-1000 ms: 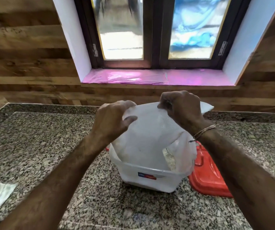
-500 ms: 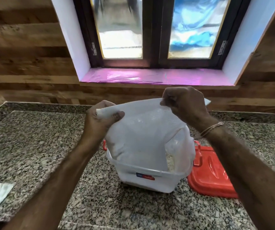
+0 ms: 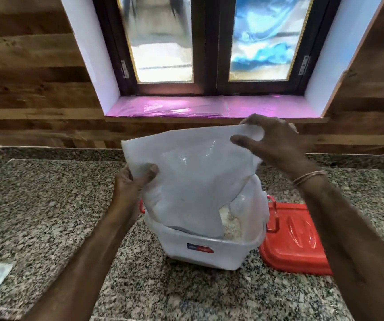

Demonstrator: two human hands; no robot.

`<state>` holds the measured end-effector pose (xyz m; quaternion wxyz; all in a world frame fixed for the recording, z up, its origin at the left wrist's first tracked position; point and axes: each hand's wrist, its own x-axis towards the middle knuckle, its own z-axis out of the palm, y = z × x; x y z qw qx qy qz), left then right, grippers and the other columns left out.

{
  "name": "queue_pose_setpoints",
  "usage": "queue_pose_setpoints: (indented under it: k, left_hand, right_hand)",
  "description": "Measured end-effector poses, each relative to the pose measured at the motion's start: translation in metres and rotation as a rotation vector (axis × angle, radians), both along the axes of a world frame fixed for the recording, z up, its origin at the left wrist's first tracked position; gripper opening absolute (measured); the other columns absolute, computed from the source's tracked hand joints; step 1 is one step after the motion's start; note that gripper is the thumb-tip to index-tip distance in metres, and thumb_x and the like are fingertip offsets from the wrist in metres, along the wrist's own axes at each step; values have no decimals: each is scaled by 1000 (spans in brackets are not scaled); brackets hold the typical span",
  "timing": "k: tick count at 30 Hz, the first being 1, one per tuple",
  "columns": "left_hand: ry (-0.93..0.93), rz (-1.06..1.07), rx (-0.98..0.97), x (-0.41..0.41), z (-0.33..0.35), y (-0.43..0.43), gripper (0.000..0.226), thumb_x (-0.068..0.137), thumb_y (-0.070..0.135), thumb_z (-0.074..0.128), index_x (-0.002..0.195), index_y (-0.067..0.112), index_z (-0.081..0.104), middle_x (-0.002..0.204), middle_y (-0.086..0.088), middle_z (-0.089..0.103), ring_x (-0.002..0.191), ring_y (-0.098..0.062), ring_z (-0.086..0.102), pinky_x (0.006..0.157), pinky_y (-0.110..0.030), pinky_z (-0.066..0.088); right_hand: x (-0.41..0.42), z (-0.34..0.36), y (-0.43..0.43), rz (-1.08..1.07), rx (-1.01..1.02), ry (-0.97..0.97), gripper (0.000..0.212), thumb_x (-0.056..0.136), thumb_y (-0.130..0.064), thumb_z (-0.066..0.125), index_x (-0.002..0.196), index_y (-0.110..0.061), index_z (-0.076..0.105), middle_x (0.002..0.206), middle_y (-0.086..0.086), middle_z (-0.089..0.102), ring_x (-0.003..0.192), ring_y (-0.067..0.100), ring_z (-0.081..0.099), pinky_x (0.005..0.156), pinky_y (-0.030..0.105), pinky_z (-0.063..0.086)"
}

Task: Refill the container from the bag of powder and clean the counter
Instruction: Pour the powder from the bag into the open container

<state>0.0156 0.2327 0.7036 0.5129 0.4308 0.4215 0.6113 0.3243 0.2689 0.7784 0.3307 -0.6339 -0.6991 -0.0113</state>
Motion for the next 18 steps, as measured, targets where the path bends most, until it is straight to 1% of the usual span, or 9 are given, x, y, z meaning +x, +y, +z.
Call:
queue_pose_setpoints:
  k: [2,4,6,7,8,10,12,15,18]
  left_hand:
    - [-60,-22,-8,-1,3,-2,27,93,-1,64,119,4,65,104,-2,80,94,-18,77,75,-32,63]
    - [-88,-44,-9,-1,6,-2,29,91,3,65,119,7,66,105,-2,80,95,-19,76,74,-33,63]
    - [-81,-42,0,2,6,-1,23,94,0,63,113,11,69,105,-2,80,95,-20,76,74,-35,63]
    - [-71,-30,3,4,6,0,22,95,-1,62,111,12,70,104,-2,80,94,-20,76,74,-35,63]
    - [-59,-11,4,6,5,2,22,95,-2,63,110,12,70,104,-2,80,93,-20,77,74,-35,63]
    - [-39,55,34,7,4,6,21,94,-1,65,108,14,70,104,-2,80,94,-19,76,77,-35,63]
    - [-12,109,65,3,0,9,21,94,3,68,111,14,68,107,-2,79,96,-20,76,78,-35,64]
    - [95,34,-58,-2,-15,6,38,89,10,75,125,5,64,112,-9,78,104,-30,75,77,-36,64]
    - [118,21,-98,-4,-30,0,38,84,6,78,121,-1,68,109,-17,78,100,-39,75,74,-38,64]
  right_hand:
    - [29,-8,8,31,-169,173,66,77,-64,77,133,-33,60,126,-3,68,98,18,65,90,36,50]
    - [47,-24,9,167,-305,634,97,71,-58,85,152,-32,38,149,1,52,116,20,60,99,42,49]
    - [56,-51,9,304,-391,1108,116,59,-58,92,153,-31,31,152,3,49,131,25,57,106,52,47]
    - [57,-64,8,365,-444,1213,111,55,-56,94,147,-24,40,147,3,55,130,25,60,105,53,48]
    - [54,-76,6,413,-481,1257,96,54,-53,95,134,-19,55,137,3,64,125,23,65,102,52,51]
    - [42,-90,0,396,-422,1301,47,58,-39,94,98,-21,79,108,-1,79,99,14,75,87,38,56]
    - [33,-90,-2,331,-248,1339,14,63,-26,85,75,-20,81,83,-5,80,75,7,74,73,30,57]
    - [31,-77,-1,344,-96,1392,19,59,-28,84,73,-18,78,76,-6,79,69,6,72,64,23,60]
    - [34,-76,-2,417,-200,1343,9,82,-16,73,89,-17,79,90,-6,81,82,6,75,71,22,61]
